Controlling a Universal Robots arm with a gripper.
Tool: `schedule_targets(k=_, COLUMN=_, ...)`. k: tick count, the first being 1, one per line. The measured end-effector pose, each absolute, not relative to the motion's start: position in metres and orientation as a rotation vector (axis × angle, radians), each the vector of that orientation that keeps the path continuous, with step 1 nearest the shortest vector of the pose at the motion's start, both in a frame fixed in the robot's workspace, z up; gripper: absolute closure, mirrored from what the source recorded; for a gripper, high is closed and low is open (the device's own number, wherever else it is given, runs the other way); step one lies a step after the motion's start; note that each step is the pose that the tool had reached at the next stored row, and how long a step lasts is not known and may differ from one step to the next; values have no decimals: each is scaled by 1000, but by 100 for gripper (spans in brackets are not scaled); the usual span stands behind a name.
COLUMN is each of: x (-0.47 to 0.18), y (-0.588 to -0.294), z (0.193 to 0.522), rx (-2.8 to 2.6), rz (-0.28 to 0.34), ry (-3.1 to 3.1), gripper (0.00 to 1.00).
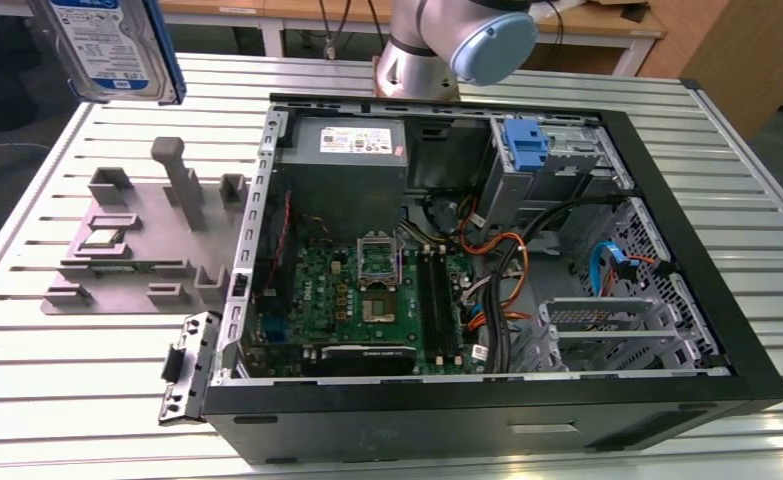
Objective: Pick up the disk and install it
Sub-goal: 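Pick up the disk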
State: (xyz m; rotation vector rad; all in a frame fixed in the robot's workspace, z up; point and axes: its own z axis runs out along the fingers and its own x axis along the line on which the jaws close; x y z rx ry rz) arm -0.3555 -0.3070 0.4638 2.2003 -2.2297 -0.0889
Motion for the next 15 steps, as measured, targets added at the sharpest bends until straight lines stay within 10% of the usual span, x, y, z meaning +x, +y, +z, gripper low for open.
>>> schedule_targets(k=15, x=-354, y=-307, z=476, rx=2200, rz=-90, ry=-2229, gripper=65)
